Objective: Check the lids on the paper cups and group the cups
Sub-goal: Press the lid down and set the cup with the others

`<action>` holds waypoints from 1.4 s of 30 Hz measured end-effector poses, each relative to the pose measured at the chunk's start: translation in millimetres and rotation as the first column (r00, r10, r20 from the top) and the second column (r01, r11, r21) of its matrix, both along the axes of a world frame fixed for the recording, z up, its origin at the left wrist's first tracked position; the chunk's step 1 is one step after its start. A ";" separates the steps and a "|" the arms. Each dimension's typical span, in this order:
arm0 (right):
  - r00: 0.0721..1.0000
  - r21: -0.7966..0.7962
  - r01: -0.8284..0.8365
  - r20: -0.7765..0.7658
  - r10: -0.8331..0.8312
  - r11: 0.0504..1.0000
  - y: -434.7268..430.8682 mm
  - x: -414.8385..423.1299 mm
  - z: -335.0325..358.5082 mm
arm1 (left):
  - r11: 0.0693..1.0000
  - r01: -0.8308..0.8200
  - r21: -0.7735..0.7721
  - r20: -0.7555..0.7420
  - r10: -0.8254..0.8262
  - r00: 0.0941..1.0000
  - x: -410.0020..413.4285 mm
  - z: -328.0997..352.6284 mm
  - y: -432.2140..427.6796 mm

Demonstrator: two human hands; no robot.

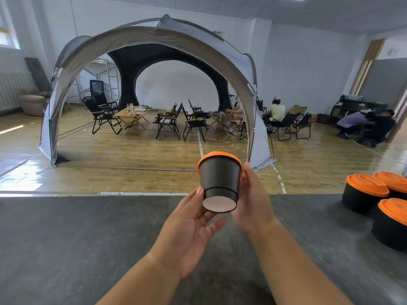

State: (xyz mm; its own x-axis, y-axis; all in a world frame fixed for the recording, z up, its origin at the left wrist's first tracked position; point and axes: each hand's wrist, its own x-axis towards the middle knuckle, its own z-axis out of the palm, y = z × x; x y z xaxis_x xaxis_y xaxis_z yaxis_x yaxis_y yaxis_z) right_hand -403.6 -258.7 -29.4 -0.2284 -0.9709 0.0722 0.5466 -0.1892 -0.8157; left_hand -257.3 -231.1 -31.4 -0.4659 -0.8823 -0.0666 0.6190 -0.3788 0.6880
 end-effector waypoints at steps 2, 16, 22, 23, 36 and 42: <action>0.995 -0.031 0.036 -0.093 -0.039 0.999 0.1 -2.2 5.3 | 0.997 -0.074 -0.026 0.079 0.076 0.994 1.5 -1.8 -3.9; 0.992 0.021 -0.095 0.081 0.093 0.995 6.7 -2.7 4.0 | 0.984 0.159 0.081 0.019 -0.161 0.987 -2.6 1.5 4.6; 1.000 -0.070 0.023 -0.004 -0.023 0.997 2.0 -0.5 3.9 | 1.000 -0.027 -0.010 0.101 0.027 0.995 -2.7 -6.3 -2.8; 0.998 -0.079 0.036 -0.043 -0.039 0.996 2.2 1.0 5.4 | 0.995 -0.082 -0.060 0.167 0.091 0.982 -2.8 -8.1 -3.4; 0.991 0.033 -0.057 0.122 0.052 0.998 4.4 -7.5 -4.3 | 0.987 0.150 0.059 -0.003 -0.150 0.989 -3.6 -2.9 6.0; 0.989 0.050 -0.064 0.140 0.056 0.997 4.1 -3.4 -6.5 | 0.994 0.103 0.028 -0.041 -0.102 0.994 -4.0 -4.3 4.4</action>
